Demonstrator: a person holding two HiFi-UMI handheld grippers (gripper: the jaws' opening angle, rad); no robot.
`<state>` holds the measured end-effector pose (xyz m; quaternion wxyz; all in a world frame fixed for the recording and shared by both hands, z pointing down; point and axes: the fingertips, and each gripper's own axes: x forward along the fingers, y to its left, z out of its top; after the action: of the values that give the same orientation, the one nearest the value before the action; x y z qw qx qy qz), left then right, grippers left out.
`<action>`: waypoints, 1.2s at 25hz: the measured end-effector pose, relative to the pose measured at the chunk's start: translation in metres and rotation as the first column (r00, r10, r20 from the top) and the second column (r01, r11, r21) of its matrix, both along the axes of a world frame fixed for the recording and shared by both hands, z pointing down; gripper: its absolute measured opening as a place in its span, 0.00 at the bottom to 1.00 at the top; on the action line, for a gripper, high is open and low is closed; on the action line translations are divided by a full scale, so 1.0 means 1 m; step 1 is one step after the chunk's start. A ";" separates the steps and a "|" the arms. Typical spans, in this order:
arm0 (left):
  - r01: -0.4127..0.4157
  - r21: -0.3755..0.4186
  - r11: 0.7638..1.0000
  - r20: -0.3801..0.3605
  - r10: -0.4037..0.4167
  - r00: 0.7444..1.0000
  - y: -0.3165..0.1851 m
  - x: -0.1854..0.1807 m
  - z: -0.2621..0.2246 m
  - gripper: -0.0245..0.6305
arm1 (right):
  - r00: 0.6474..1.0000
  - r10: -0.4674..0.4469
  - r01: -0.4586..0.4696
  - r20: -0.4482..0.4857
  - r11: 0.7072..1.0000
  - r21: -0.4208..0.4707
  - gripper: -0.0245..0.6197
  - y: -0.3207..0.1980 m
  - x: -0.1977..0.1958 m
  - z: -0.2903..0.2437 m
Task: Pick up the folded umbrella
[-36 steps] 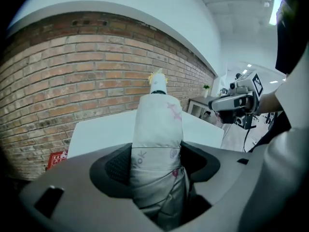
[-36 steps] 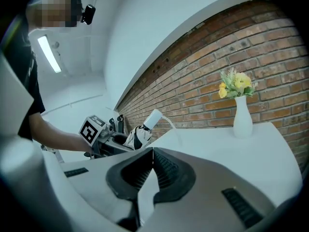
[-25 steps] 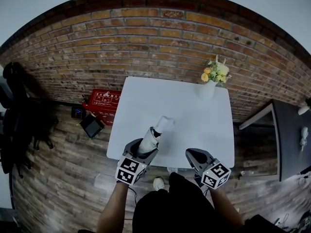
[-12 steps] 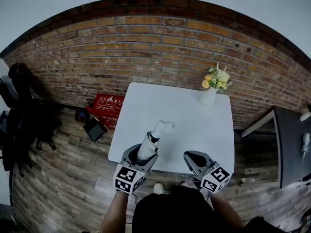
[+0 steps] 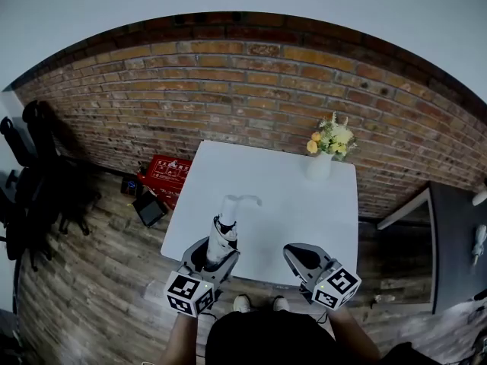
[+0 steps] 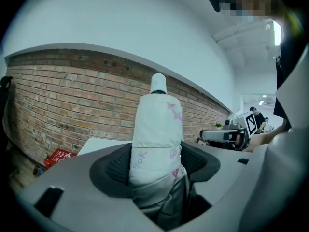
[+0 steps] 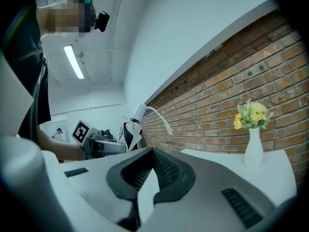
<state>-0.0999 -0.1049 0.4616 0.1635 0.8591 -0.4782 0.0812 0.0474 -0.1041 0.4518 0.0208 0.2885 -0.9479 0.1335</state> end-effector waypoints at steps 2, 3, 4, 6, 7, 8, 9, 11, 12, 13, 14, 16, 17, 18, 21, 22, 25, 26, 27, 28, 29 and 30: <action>0.022 0.005 1.000 -0.027 -0.022 0.999 0.003 0.003 -0.005 0.51 | 1.000 -0.007 0.007 0.008 1.000 0.006 0.07 -0.001 0.008 -0.004; 0.033 0.006 0.999 -0.043 -0.033 0.999 0.005 0.005 -0.007 0.51 | 1.000 -0.011 0.011 0.012 1.000 0.008 0.07 -0.002 0.012 -0.006; 0.045 0.008 0.999 -0.058 -0.044 0.997 0.006 0.006 -0.010 0.51 | 1.000 -0.015 0.015 0.017 1.000 0.010 0.07 -0.003 0.015 -0.007; 0.066 0.010 0.998 -0.076 -0.065 0.995 0.009 0.008 -0.013 0.51 | 0.999 -0.024 0.023 0.030 1.000 0.010 0.07 -0.004 0.020 -0.011; 0.073 0.009 0.997 -0.082 -0.072 0.994 0.010 0.008 -0.014 0.51 | 0.999 -0.027 0.026 0.036 1.000 0.011 0.07 -0.005 0.022 -0.013; 0.080 0.009 0.997 -0.089 -0.079 0.993 0.012 0.009 -0.015 0.51 | 0.999 -0.029 0.029 0.042 1.000 0.011 0.07 -0.006 0.024 -0.015; 0.085 0.009 0.996 -0.095 -0.084 0.992 0.013 0.009 -0.015 0.51 | 0.998 -0.032 0.031 0.050 0.999 0.010 0.07 -0.007 0.025 -0.017; 0.098 0.013 0.995 -0.113 -0.096 0.989 0.015 0.009 -0.017 0.51 | 0.997 -0.036 0.035 0.072 0.999 0.005 0.07 -0.010 0.029 -0.020; 0.105 0.013 0.994 -0.128 -0.102 0.987 0.016 0.008 -0.018 0.51 | 0.996 -0.037 0.037 0.085 0.999 0.002 0.07 -0.011 0.031 -0.022; 0.111 0.011 0.994 -0.146 -0.108 0.983 0.017 0.007 -0.018 0.51 | 0.995 -0.037 0.037 0.098 0.999 -0.002 0.07 -0.013 0.033 -0.024; 0.116 0.008 0.993 -0.165 -0.114 0.980 0.017 0.006 -0.019 0.51 | 0.994 -0.036 0.036 0.107 0.999 -0.005 0.07 -0.014 0.035 -0.025; 0.123 0.002 0.992 -0.192 -0.121 0.974 0.018 0.005 -0.019 0.51 | 0.993 -0.032 0.033 0.115 0.999 -0.007 0.07 -0.016 0.039 -0.027; 0.125 -0.001 0.992 -0.198 -0.123 0.972 0.019 0.004 -0.019 0.51 | 0.993 -0.031 0.032 0.116 0.999 -0.007 0.07 -0.016 0.040 -0.028; 0.126 -0.003 0.992 -0.201 -0.124 0.972 0.019 0.003 -0.018 0.51 | 0.993 -0.030 0.031 0.116 0.999 -0.008 0.07 -0.017 0.041 -0.028; 0.130 -0.013 0.991 -0.221 -0.130 0.966 0.018 0.004 -0.014 0.51 | 0.993 -0.026 0.028 0.112 1.000 -0.014 0.07 -0.018 0.044 -0.025; 0.131 -0.018 0.991 -0.230 -0.132 0.964 0.018 0.005 -0.013 0.51 | 0.993 -0.023 0.025 0.112 0.999 -0.020 0.07 -0.018 0.046 -0.022; 0.124 -0.028 0.992 -0.240 -0.127 0.962 0.017 0.007 -0.009 0.51 | 0.994 -0.011 0.015 0.110 0.999 -0.032 0.07 -0.018 0.049 -0.017; 0.121 -0.028 0.992 -0.238 -0.124 0.963 0.015 0.007 -0.009 0.51 | 0.994 -0.008 0.012 0.109 0.999 -0.033 0.07 -0.019 0.049 -0.017; 0.119 -0.026 0.993 -0.236 -0.121 0.964 0.013 0.007 -0.009 0.51 | 0.994 -0.006 0.010 0.108 0.999 -0.033 0.07 -0.020 0.049 -0.017; 0.117 -0.024 0.993 -0.235 -0.119 0.965 0.011 0.006 -0.010 0.51 | 0.994 -0.004 0.007 0.107 0.999 -0.031 0.07 -0.021 0.049 -0.017; 0.115 -0.023 0.993 -0.235 -0.117 0.965 0.009 0.007 -0.010 0.51 | 0.994 -0.002 0.005 0.106 1.000 -0.030 0.07 -0.023 0.049 -0.017; 0.113 -0.023 0.993 -0.237 -0.115 0.965 0.007 0.007 -0.010 0.51 | 0.995 0.001 0.003 0.104 1.000 -0.030 0.07 -0.023 0.049 -0.017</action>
<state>-0.0931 -0.0979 0.4514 0.2279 0.8329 -0.5034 -0.0297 0.0964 -0.1275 0.4349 -0.0244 0.2803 -0.9457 0.1626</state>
